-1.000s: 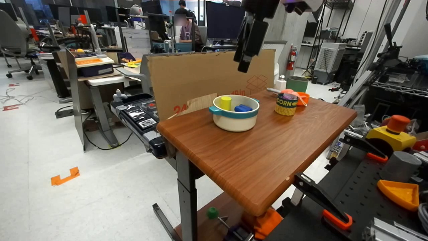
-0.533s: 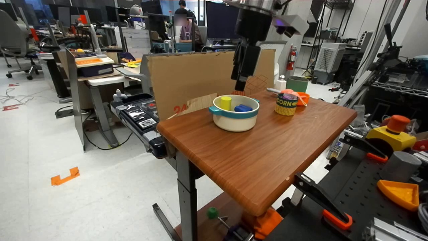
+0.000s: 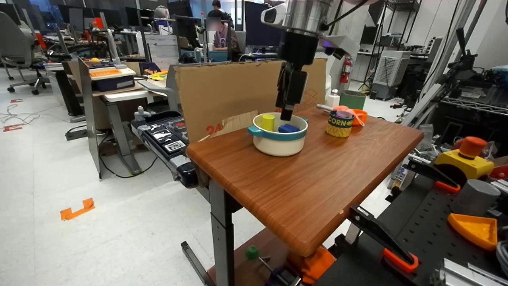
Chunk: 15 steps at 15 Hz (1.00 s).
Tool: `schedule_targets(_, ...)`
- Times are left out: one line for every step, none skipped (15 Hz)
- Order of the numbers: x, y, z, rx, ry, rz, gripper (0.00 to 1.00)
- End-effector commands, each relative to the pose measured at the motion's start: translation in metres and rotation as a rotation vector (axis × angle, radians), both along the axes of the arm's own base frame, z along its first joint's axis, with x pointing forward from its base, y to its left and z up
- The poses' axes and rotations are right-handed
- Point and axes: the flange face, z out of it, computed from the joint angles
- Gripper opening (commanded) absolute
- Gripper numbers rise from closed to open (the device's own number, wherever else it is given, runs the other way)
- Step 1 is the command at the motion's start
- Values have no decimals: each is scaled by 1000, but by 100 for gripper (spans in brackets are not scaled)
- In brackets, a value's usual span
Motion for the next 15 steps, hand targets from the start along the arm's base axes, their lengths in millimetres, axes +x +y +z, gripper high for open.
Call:
schedule_targets(0,-1,2,8,30,33,100)
schedule_targets(-1,-1,3,14,37,41,100)
schedule_targets(-3,0,4,14,36,51,100)
schedule_targets(-5,1,6,14,31,62,100)
schedule_targets(-5,1,6,14,32,67,100)
schedule_targets(-4,0,6,13,36,66,100)
schedule_targets(-3,-1,5,13,39,64,100)
schedule_targets(-3,-2,4,13,43,62,100)
schedule_targets(-3,-3,4,14,46,61,100)
schedule_targets(-3,-3,3,19,53,63,100)
schedule_targets(-2,-3,2,28,53,66,100)
schedule_targets(-2,-2,1,41,43,76,100)
schedule_targets(-2,0,1,49,34,87,100)
schedule_targets(-3,2,1,52,27,103,100)
schedule_targets(-3,4,1,55,26,112,100)
